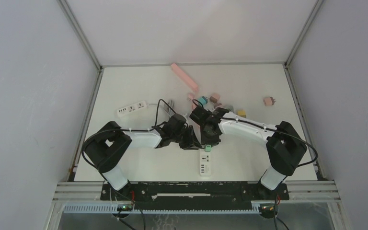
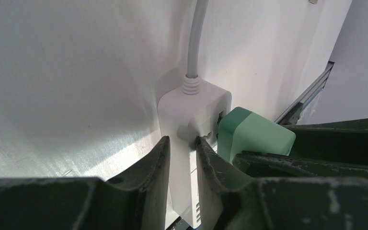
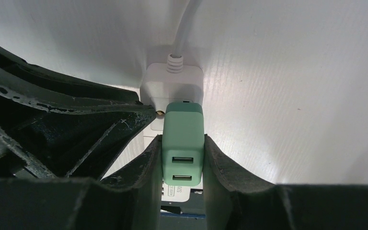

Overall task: Insert the plug
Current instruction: Insert the plug into the socket.

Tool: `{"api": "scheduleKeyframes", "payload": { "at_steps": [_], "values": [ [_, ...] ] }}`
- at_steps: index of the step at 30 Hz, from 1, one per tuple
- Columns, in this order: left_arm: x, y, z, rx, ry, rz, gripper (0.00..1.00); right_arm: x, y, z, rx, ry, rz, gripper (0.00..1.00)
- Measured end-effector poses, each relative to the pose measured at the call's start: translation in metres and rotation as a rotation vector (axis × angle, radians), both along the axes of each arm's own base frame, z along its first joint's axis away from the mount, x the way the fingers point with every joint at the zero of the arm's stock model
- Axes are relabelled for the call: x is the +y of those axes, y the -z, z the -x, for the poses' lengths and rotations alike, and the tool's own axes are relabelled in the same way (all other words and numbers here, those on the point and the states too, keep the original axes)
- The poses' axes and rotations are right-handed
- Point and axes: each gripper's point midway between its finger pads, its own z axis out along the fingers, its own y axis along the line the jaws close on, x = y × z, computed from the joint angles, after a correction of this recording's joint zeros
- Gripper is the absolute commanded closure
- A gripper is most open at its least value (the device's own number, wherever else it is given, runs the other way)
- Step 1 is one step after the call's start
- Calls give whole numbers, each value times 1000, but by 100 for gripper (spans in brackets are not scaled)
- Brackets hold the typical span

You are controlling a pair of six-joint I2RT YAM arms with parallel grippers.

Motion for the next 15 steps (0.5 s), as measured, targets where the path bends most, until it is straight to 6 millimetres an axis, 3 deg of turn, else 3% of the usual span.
{"api": "scheduleKeyframes", "payload": {
  "at_steps": [15],
  "values": [
    [0, 0, 1, -1, -5, 9, 70, -3, 12, -1, -3, 15, -23, 100]
  ]
}}
